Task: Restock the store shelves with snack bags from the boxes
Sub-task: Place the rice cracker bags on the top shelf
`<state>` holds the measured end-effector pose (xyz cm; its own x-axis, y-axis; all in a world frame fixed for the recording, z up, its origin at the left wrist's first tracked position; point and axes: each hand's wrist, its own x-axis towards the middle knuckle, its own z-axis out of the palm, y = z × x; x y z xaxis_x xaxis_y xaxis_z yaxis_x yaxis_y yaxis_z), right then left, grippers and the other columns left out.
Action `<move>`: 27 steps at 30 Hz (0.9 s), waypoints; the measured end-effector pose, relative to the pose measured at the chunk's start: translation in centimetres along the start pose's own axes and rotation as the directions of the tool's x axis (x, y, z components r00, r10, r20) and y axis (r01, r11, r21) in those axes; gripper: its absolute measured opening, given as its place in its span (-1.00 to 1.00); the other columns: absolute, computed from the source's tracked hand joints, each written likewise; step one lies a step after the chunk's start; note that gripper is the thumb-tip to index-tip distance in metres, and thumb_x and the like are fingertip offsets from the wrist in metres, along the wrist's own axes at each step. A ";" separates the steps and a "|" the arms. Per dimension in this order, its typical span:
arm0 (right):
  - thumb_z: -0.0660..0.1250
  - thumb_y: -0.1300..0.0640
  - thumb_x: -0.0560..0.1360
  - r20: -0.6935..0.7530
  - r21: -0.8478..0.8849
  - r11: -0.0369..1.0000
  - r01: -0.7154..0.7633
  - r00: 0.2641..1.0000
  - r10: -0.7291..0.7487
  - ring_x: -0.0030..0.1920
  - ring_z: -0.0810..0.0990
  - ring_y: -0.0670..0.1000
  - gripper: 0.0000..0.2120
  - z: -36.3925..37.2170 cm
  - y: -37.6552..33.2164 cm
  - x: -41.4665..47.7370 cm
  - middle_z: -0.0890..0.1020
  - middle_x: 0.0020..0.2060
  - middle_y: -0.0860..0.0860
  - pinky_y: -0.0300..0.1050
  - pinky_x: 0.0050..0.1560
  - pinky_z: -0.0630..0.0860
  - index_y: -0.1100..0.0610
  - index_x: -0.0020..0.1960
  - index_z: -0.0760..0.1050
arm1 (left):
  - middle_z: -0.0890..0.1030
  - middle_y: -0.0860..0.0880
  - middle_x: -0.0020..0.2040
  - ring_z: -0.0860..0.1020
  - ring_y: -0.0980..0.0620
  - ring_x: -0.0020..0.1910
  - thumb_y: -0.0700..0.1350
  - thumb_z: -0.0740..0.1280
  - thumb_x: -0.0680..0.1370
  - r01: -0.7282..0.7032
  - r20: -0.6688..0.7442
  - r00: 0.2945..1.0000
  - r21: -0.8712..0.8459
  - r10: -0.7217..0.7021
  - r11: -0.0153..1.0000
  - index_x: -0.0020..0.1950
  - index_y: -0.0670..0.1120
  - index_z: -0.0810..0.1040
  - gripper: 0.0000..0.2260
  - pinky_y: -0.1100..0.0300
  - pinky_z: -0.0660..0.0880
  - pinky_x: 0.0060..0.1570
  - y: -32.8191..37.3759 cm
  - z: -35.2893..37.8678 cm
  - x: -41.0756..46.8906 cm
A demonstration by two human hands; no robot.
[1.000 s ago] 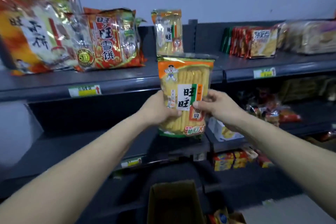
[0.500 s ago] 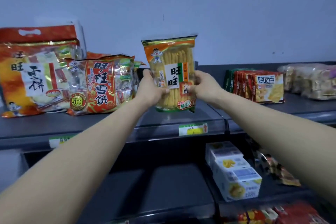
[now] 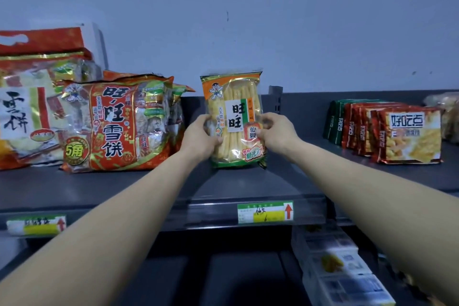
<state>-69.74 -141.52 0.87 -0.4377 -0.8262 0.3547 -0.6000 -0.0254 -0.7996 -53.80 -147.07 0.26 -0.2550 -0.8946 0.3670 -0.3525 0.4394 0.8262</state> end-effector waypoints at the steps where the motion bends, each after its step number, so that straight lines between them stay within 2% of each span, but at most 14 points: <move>1: 0.29 0.30 0.52 -0.005 0.005 1.000 0.000 1.000 0.000 0.07 0.60 0.13 -0.62 0.2 0.2 0.4 0.60 0.11 0.13 0.11 0.13 0.56 0.17 0.33 0.43 | 0.54 -0.14 0.22 0.56 -0.10 0.13 -0.30 0.37 0.48 0.000 -0.004 1.000 -0.004 0.000 1.000 0.43 -0.08 0.30 -0.45 -0.03 0.54 0.13 -0.1 0.2 0.3; 6: 0.28 0.38 0.48 0.047 0.025 0.999 0.022 0.999 -0.023 0.07 0.61 0.10 -0.47 0.8 0.9 1.1 0.60 0.05 0.09 0.07 0.09 0.59 0.10 0.41 0.34 | 0.51 -0.15 0.25 0.53 -0.12 0.16 -0.31 0.34 0.50 -0.001 -0.038 0.999 0.010 0.002 1.000 0.47 -0.05 0.25 -0.43 0.00 0.54 0.13 -0.7 0.8 1.5; 9: 0.30 0.36 0.49 0.104 0.032 0.999 0.033 0.994 -0.036 0.05 0.61 0.05 -0.41 1.1 1.4 0.9 0.60 -0.06 -0.03 0.03 0.12 0.58 0.01 0.44 0.26 | 0.50 -0.14 0.28 0.52 -0.10 0.18 -0.31 0.32 0.52 0.005 -0.036 0.999 0.017 -0.004 1.000 0.49 -0.04 0.21 -0.41 0.14 0.50 0.03 -1.1 1.2 1.8; 13: 0.31 0.32 0.50 0.120 -0.008 0.998 0.057 0.991 -0.056 0.04 0.59 0.02 -0.34 1.1 1.9 0.8 0.54 -0.16 -0.14 0.00 0.11 0.58 -0.07 0.48 0.15 | 0.49 -0.12 0.27 0.52 -0.07 0.14 -0.38 0.27 0.52 -0.006 -0.011 1.000 0.020 0.007 1.000 0.50 -0.03 0.17 -0.39 0.12 0.53 0.02 -1.0 1.5 2.1; 17: 0.29 0.34 0.50 0.098 -0.042 0.997 0.071 0.993 -0.067 0.07 0.58 0.05 -0.29 1.2 1.9 0.8 0.55 -0.01 -0.04 0.06 0.11 0.58 -0.07 0.51 0.07 | 0.48 -0.08 0.23 0.52 -0.03 0.03 -0.43 0.25 0.50 -0.034 -0.012 0.999 0.017 0.034 0.999 0.50 -0.01 0.16 -0.35 0.08 0.56 0.00 -1.1 1.6 2.1; 21: 0.29 0.37 0.48 0.109 -0.066 0.995 0.069 0.992 -0.061 0.06 0.60 0.08 -0.26 1.4 2.0 0.4 0.59 0.06 0.02 0.06 0.10 0.58 -0.13 0.47 0.06 | 0.52 -0.12 0.18 0.54 -0.08 0.01 -0.38 0.27 0.51 -0.041 -0.008 0.999 0.069 0.041 0.997 0.49 0.03 0.13 -0.35 0.03 0.57 0.02 -1.3 1.5 1.9; 27: 0.35 0.29 0.46 0.160 -0.173 0.984 0.051 0.987 -0.023 0.08 0.58 0.10 -0.08 1.6 2.0 -0.5 0.57 0.14 0.07 -0.02 0.10 0.53 -0.11 0.54 -0.18 | 0.54 -0.15 0.19 0.56 -0.11 0.02 -0.32 0.29 0.51 -0.042 0.008 0.999 0.179 0.041 0.983 0.50 0.02 0.04 -0.32 -0.03 0.56 0.04 -1.5 1.4 1.6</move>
<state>-69.65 -142.06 -1.66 -0.3109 -0.9050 0.2904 -0.7281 0.0304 -0.6848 -54.94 -149.03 -0.96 -0.2768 -0.8749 0.3974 -0.4968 0.4842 0.7202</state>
